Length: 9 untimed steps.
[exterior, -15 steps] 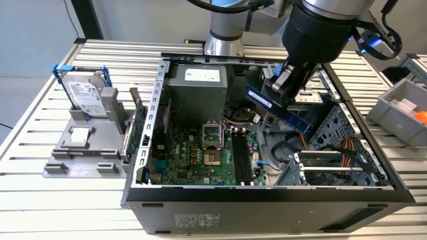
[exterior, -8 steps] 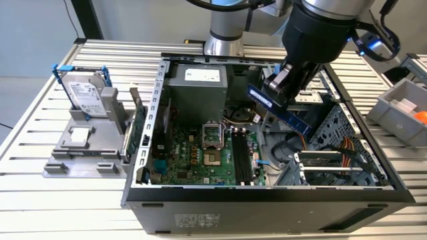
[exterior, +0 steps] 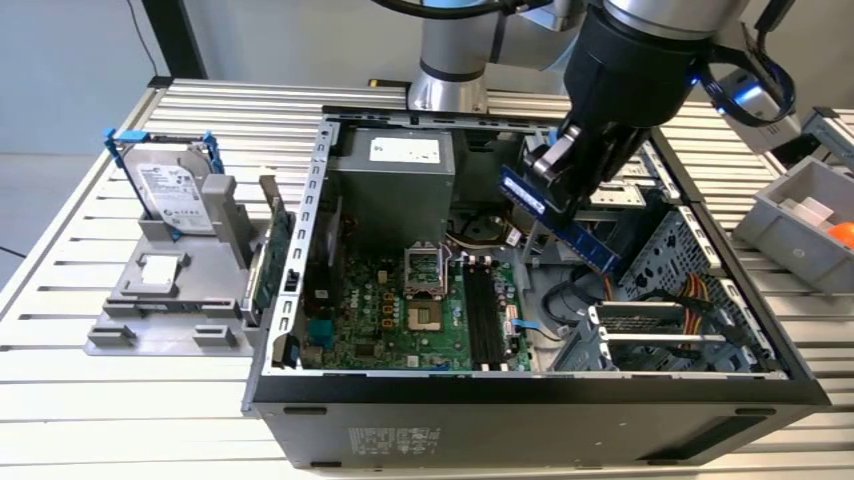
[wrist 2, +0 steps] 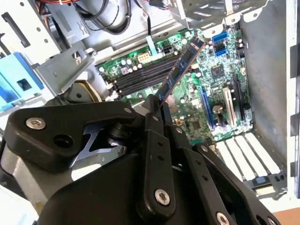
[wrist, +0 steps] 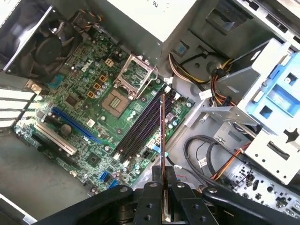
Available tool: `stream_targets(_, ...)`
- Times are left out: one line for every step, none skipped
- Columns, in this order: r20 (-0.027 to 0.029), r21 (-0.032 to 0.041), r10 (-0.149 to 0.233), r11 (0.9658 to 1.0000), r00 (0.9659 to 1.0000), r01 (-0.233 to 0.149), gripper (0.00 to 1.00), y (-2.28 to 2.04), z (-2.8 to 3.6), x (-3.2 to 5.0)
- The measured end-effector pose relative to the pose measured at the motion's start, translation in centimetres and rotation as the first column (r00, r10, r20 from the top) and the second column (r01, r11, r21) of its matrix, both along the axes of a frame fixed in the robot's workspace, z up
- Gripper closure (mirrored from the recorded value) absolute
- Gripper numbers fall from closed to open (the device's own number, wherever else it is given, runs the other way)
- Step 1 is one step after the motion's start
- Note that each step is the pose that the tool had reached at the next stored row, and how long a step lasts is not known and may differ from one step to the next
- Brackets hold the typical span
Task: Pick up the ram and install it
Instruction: 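Insert the ram into the slot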
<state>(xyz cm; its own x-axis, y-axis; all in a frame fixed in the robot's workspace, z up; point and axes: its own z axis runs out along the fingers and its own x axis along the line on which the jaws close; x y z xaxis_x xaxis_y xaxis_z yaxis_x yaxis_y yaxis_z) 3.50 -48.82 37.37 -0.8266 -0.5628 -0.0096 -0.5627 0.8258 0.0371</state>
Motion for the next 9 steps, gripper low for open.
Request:
stream_targets(0.0000, 0.0000, -0.010, 1.0000, 1.0000, 0.010, 1.00, 0.00, 0.00, 0.00)
stream_targets(0.0000, 0.0000, -0.020, 0.9998, 0.9998, 0.020, 1.00, 0.00, 0.00, 0.00)
stream_targets(0.0000, 0.0001, -0.030, 0.9995, 0.9995, 0.030, 1.00, 0.00, -0.01, 0.00)
stream_targets(0.0000, 0.0001, -0.040, 0.9992, 0.9992, 0.040, 1.00, 0.00, -0.01, 0.00)
stream_targets(0.0000, 0.0000, -0.051, 0.9987, 0.9987, 0.051, 1.00, 0.00, -0.01, 0.00)
stream_targets(0.0000, 0.0000, -0.061, 0.9982, 0.9982, 0.061, 1.00, 0.00, -0.01, 0.00)
stream_targets(0.0000, 0.0000, -0.070, 0.9975, 0.9975, 0.070, 1.00, 0.00, -0.02, 0.00)
stream_targets(0.0000, 0.0000, -0.080, 0.9968, 0.9968, 0.080, 1.00, 0.00, -0.02, 0.00)
stream_targets(0.0000, 0.0001, -0.090, 0.9960, 0.9960, 0.090, 1.00, 0.00, -0.02, 0.00)
